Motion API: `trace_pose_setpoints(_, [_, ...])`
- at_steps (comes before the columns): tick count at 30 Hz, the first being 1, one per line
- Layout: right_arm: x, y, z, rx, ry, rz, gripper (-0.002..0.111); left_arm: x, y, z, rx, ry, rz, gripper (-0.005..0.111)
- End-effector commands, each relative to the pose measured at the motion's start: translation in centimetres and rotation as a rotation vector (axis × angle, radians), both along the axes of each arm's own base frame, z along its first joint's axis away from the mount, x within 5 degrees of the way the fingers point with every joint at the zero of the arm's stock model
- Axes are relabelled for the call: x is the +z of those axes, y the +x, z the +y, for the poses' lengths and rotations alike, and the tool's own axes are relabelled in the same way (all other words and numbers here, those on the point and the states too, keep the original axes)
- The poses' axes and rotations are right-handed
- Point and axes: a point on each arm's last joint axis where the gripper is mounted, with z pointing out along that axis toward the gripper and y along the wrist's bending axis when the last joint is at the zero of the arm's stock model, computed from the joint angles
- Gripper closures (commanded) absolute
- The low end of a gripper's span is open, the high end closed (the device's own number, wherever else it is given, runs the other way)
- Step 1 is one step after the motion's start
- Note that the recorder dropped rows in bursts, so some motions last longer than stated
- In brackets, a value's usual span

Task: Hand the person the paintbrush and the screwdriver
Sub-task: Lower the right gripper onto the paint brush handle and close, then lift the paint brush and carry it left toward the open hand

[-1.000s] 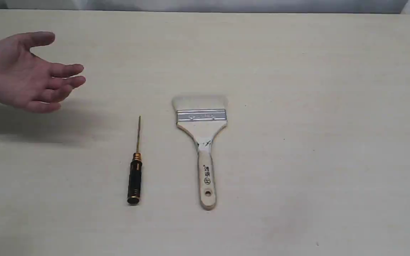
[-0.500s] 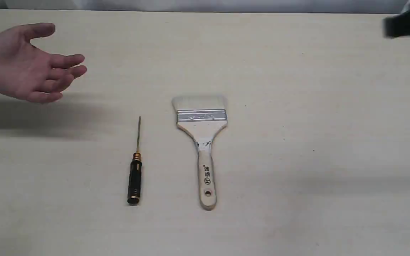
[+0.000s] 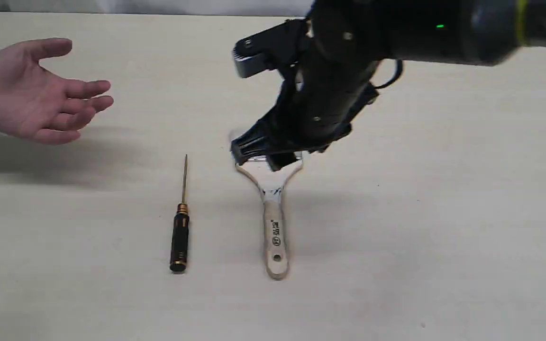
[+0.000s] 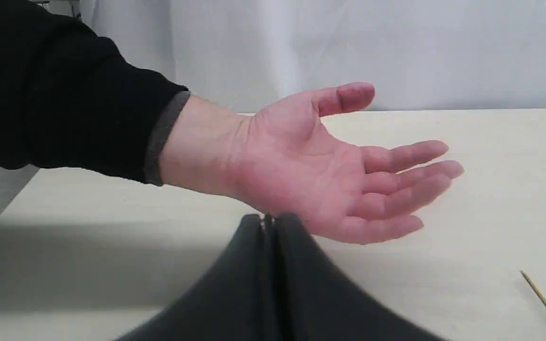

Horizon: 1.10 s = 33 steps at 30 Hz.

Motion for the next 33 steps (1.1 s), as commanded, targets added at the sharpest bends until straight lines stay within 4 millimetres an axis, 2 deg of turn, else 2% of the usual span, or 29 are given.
trace_pose_setpoints(1, [-1.4,0.1,2.7,0.023,-0.021,0.078,0.056,0.0,0.0,-0.1,-0.009,-0.006,-0.005,0.107])
trace_pose_setpoints(3, [-2.1,0.4,3.7,0.032,-0.032,0.087,0.056,0.0,0.0,-0.1,-0.009,-0.006,-0.005,0.107])
trace_pose_setpoints(6, [-3.7,0.9,4.0,-0.023,-0.052,0.111,0.056,0.0,0.0,-0.1,-0.009,-0.004,-0.008,0.107])
trace_pose_setpoints(13, [-7.3,1.3,4.0,-0.041,-0.115,0.16,0.056,0.0,0.0,-0.1,-0.009,-0.004,-0.007,0.107])
trace_pose_setpoints(24, [-11.3,1.4,4.0,-0.128,-0.154,0.215,0.057,0.0,0.0,-0.1,-0.009,-0.004,-0.007,0.107])
trace_pose_setpoints(27, [-11.6,1.5,4.0,-0.114,-0.164,0.199,0.071,0.0,0.0,-0.1,-0.009,-0.004,-0.007,0.107])
trace_pose_setpoints(29, [-11.7,1.7,3.7,-0.085,-0.197,0.181,0.091,0.0,0.0,-0.1,-0.009,-0.004,-0.007,0.107])
trace_pose_setpoints(31, [-11.6,1.7,3.4,-0.032,-0.242,0.175,0.104,0.0,0.0,-0.1,-0.009,-0.004,-0.007,0.107])
trace_pose_setpoints(33, [-11.3,1.6,3.2,-0.009,-0.274,0.182,0.104,0.0,0.0,-0.1,-0.009,-0.004,-0.007,0.107])
